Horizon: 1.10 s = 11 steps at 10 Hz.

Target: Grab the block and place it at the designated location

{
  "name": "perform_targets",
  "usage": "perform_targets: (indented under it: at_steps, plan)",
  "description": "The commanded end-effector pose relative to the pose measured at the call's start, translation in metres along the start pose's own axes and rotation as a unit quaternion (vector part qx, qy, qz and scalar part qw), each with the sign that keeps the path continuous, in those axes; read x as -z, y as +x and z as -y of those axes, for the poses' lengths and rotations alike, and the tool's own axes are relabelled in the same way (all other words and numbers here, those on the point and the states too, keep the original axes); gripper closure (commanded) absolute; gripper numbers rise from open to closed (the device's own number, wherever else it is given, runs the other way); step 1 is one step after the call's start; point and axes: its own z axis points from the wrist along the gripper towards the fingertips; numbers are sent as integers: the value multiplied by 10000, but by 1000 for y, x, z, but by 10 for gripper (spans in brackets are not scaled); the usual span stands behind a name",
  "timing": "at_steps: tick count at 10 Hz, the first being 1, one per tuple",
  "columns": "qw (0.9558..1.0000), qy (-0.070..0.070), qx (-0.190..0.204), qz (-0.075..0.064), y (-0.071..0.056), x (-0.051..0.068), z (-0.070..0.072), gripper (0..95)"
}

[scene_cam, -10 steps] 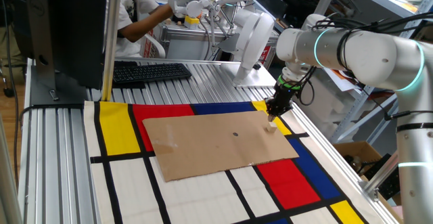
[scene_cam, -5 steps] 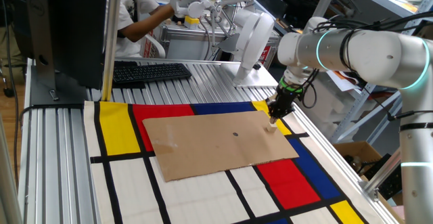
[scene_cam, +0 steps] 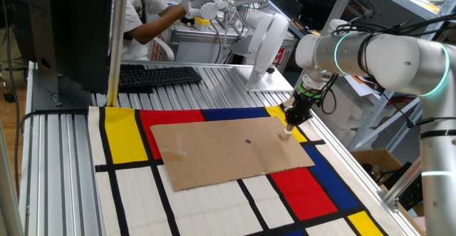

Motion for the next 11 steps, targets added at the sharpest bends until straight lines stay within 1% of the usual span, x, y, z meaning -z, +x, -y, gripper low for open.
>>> perform_targets:
  at_steps: [1, 5, 10, 11]
  plan:
    - [10000, -1, 60, 4, 0, 0, 1, 950]
    - [9995, -31, 323, -6, 1, 3, 5, 950]
    - [9992, -10, 400, -3, 0, -1, 2, 950]
    - [9992, -24, 408, -14, 1, -1, 3, 950]
